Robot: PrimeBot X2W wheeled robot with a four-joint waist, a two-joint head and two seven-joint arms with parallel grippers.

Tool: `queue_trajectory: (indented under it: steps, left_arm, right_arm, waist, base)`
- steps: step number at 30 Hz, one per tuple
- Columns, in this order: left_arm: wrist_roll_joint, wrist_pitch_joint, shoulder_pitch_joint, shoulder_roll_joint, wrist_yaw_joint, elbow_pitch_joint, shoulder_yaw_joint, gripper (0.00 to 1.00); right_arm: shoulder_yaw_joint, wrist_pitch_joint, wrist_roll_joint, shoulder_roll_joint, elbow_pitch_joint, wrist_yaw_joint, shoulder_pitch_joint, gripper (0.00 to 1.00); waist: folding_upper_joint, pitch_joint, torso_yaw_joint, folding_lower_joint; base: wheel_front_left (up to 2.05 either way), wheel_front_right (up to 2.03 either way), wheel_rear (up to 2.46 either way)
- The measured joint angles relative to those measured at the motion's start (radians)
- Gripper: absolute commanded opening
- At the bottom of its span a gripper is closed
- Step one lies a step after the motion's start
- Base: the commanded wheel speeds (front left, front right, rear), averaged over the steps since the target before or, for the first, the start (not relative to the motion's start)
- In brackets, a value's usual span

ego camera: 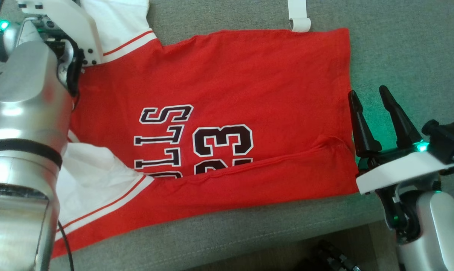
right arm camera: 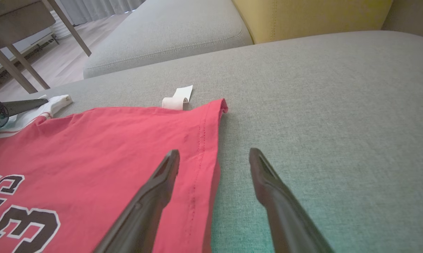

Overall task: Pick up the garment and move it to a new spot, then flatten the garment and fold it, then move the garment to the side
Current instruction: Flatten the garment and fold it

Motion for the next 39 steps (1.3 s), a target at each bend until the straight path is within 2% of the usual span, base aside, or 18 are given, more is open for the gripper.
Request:
queue_trajectory:
  steps: [6, 13, 17, 21, 25, 26, 27, 28, 29, 34, 39]
  left_arm:
    - [0.002, -0.063, 0.002, -0.011, 0.012, 0.023, -0.007, 0.0]
    - [0.002, -0.11, -0.005, -0.037, 0.007, 0.033, -0.027, 0.0]
    - [0.002, -0.129, -0.025, -0.059, 0.003, 0.037, -0.032, 0.0]
    - [-0.002, -0.148, -0.034, -0.07, -0.002, 0.04, -0.035, 0.0]
    - [-0.004, -0.159, -0.039, -0.073, -0.003, 0.045, -0.036, 0.0]
    - [-0.009, -0.16, -0.039, -0.074, -0.003, 0.046, -0.037, 0.0]
    - [-0.012, -0.165, -0.039, -0.074, -0.003, 0.048, -0.038, 0.0]
    - [-0.014, -0.169, -0.039, -0.076, -0.003, 0.048, -0.038, 0.0]
    - [-0.016, -0.172, -0.039, -0.076, -0.003, 0.049, -0.039, 0.0]
    - [-0.021, -0.186, -0.041, -0.077, -0.01, 0.049, -0.038, 0.0]
    - [-0.046, -0.195, -0.04, -0.08, -0.01, 0.018, -0.03, 0.0]
  right_arm:
    - [0.0, 0.055, 0.032, -0.041, 0.044, 0.0, -0.057, 1.0]
    - [0.015, 0.115, 0.103, -0.126, 0.193, 0.0, -0.244, 1.0]
    - [0.042, 0.136, 0.143, -0.152, 0.281, 0.0, -0.335, 1.0]
    - [0.06, 0.184, 0.179, -0.18, 0.365, 0.0, -0.392, 1.0]
    - [0.091, 0.232, 0.221, -0.213, 0.394, 0.0, -0.426, 1.0]
    - [0.1, 0.247, 0.233, -0.223, 0.398, 0.0, -0.435, 0.86]
    - [0.108, 0.264, 0.243, -0.231, 0.401, 0.0, -0.445, 0.65]
    - [0.118, 0.281, 0.248, -0.242, 0.402, 0.0, -0.453, 0.39]
    - [0.125, 0.296, 0.255, -0.251, 0.402, 0.0, -0.459, 0.0]
    - [0.141, 0.335, 0.266, -0.267, 0.395, 0.001, -0.468, 0.0]
    - [0.119, 0.262, 0.252, -0.27, 0.381, 0.001, -0.464, 0.0]
  waist:
    - [0.0, -0.006, 0.013, 0.0]
    - [0.0, 0.003, 0.053, 0.0]
    - [0.0, 0.017, 0.081, 0.0]
    - [0.0, 0.028, 0.099, 0.0]
    - [0.0, 0.03, 0.109, 0.0]
    - [0.0, 0.031, 0.11, 0.0]
    - [0.0, 0.031, 0.112, 0.0]
    - [0.0, 0.032, 0.114, 0.0]
    - [0.0, 0.032, 0.116, 0.0]
    - [0.0, 0.024, 0.122, 0.0]
    - [0.0, 0.004, 0.129, 0.0]
  base:
    - [0.0, 0.0, 0.0]
    - [0.0, 0.0, 0.0]
    - [0.0, 0.0, 0.0]
    - [0.0, 0.0, 0.0]
    - [0.0, 0.0, 0.0]
    - [0.0, 0.0, 0.0]
    - [0.0, 0.0, 0.0]
    - [0.0, 0.0, 0.0]
    - [0.0, 0.0, 0.0]
    - [0.0, 0.0, 0.0]
    - [0.0, 0.0, 0.0]
